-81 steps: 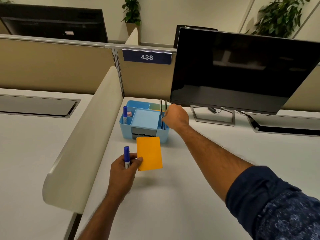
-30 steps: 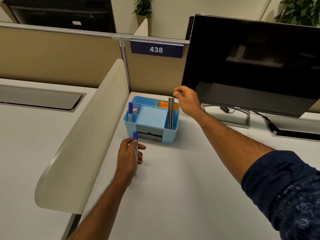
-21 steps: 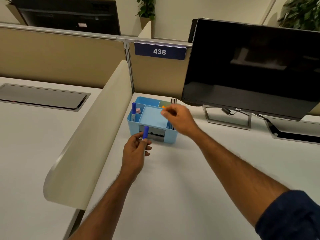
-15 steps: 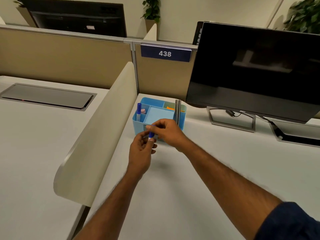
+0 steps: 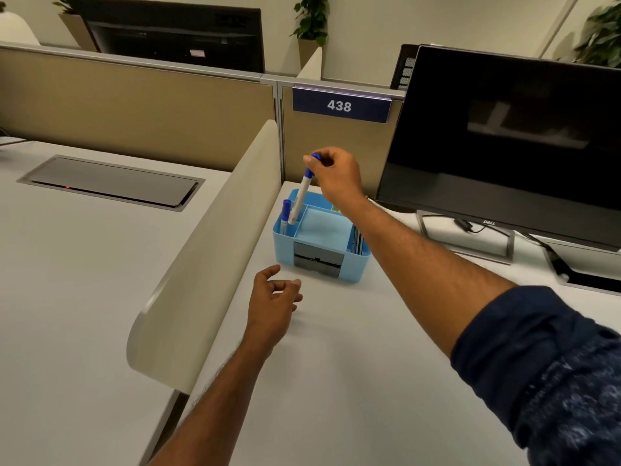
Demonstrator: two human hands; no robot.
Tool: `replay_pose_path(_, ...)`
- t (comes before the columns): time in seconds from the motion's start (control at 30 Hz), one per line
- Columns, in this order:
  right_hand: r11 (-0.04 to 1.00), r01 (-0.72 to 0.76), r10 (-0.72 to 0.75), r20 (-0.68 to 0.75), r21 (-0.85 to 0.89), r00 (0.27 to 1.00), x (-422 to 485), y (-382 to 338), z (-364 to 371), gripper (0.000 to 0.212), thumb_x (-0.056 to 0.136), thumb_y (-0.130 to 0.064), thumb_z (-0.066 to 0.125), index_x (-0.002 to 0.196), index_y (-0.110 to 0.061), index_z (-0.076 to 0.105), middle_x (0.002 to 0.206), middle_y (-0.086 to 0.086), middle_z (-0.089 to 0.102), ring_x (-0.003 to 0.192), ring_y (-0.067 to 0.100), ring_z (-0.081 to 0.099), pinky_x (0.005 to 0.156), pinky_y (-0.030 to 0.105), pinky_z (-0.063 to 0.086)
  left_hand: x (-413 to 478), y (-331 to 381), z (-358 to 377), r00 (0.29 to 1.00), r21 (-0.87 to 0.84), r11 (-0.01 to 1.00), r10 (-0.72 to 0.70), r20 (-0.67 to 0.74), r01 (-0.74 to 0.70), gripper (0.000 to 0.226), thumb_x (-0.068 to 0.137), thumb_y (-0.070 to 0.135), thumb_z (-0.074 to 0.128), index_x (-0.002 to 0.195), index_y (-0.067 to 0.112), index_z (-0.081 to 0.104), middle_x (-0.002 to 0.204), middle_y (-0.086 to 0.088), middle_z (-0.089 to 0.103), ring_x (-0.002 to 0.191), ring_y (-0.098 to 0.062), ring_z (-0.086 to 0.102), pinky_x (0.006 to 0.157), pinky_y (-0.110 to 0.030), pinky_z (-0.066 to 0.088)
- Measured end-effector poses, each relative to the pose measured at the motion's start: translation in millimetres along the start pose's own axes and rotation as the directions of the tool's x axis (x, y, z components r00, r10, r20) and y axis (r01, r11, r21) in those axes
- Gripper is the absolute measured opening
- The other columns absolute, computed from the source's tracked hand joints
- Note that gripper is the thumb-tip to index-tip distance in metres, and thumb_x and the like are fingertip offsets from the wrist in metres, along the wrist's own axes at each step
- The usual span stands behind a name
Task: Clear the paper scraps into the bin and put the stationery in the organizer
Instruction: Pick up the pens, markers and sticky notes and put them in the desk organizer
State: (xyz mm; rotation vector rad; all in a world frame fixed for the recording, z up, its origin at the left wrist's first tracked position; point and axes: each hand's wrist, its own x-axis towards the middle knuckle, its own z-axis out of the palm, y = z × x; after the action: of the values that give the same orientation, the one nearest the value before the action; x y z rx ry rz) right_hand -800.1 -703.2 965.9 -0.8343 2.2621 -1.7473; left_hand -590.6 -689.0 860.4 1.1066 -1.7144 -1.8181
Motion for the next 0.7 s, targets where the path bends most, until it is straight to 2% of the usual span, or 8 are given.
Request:
replay_pose_path(0.2, 0.982, -0.041, 0.069, 0.145, -0.185, 0.987, -5, 38, 27, 0.015, 0.085, -0.025, 0.071, 0.094, -0.014, 0.067, 0.08, -0.004, 0.064, 0.07, 0.005, 0.06, 0.067, 0.024, 0.049, 2, -5, -8, 1.0, 0.005, 1.0, 0.003, -0.027, -0.003, 0.047, 0.093, 0.024, 0.062, 0.134, 0.02, 0.042, 0.108, -0.007, 0.065, 0.092, -0.018, 0.068, 0.078, -0.03, 0.056)
replay_pose_path(0.3, 0.965, -0.037, 0.085, 0.177, -0.26, 0.98, -13, 52, 33, 0.011, 0.083, -0.026, 0.073, 0.086, -0.018, 0.065, 0.081, -0.002, 0.066, 0.074, 0.012, 0.062, 0.067, 0.027, 0.05, 3, -6, -10, 0.999, 0.011, 1.0, 0.01, -0.05, -0.01, 0.042, 0.093, 0.024, 0.062, 0.132, 0.019, 0.046, 0.108, -0.007, 0.066, 0.091, -0.018, 0.069, 0.076, -0.028, 0.055)
replay_pose_path(0.4, 0.94, 0.011, 0.076, 0.241, -0.34, 0.968, -16, 57, 35, 0.016, 0.083, -0.025, 0.073, 0.093, -0.016, 0.066, 0.087, 0.0, 0.065, 0.079, 0.013, 0.059, 0.068, 0.026, 0.046, 2, -6, -11, 0.997, 0.028, 1.0, 0.014, -0.071, -0.012, 0.036, 0.093, 0.023, 0.062, 0.127, 0.019, 0.052, 0.107, -0.007, 0.066, 0.089, -0.017, 0.069, 0.072, -0.025, 0.054)
replay_pose_path(0.53, 0.944, -0.015, 0.083, 0.193, -0.33, 0.978, -17, 53, 25, 0.033, 0.083, -0.029, 0.073, 0.109, -0.013, 0.064, 0.092, 0.001, 0.063, 0.083, 0.012, 0.058, 0.073, 0.027, 0.049, 0, -4, -12, 0.998, 0.049, 0.999, 0.013, -0.058, -0.01, 0.033, 0.092, 0.024, 0.062, 0.124, 0.019, 0.054, 0.107, -0.006, 0.067, 0.089, -0.016, 0.069, 0.072, -0.025, 0.055)
replay_pose_path(0.6, 0.943, 0.005, 0.05, 0.156, -0.333, 0.986, -22, 51, 14, 0.031, 0.084, -0.031, 0.072, 0.108, -0.015, 0.064, 0.089, -0.002, 0.062, 0.081, 0.011, 0.058, 0.07, 0.024, 0.047, -1, -2, -12, 0.999, 0.069, 0.998, 0.014, -0.049, -0.01, 0.034, 0.093, 0.025, 0.061, 0.125, 0.018, 0.055, 0.107, -0.006, 0.067, 0.09, -0.017, 0.069, 0.077, -0.029, 0.056)
replay_pose_path(0.7, 0.934, 0.019, 0.024, 0.116, -0.357, 0.993, -36, 50, -6, 0.026, 0.087, -0.03, 0.068, 0.108, -0.015, 0.065, 0.09, -0.003, 0.062, 0.084, 0.012, 0.059, 0.074, 0.025, 0.05, -3, 3, -11, 0.999, 0.101, 0.995, 0.023, -0.035, -0.019, 0.033, 0.093, 0.025, 0.061, 0.125, 0.017, 0.055, 0.108, -0.007, 0.067, 0.091, -0.019, 0.068, 0.084, -0.036, 0.056)
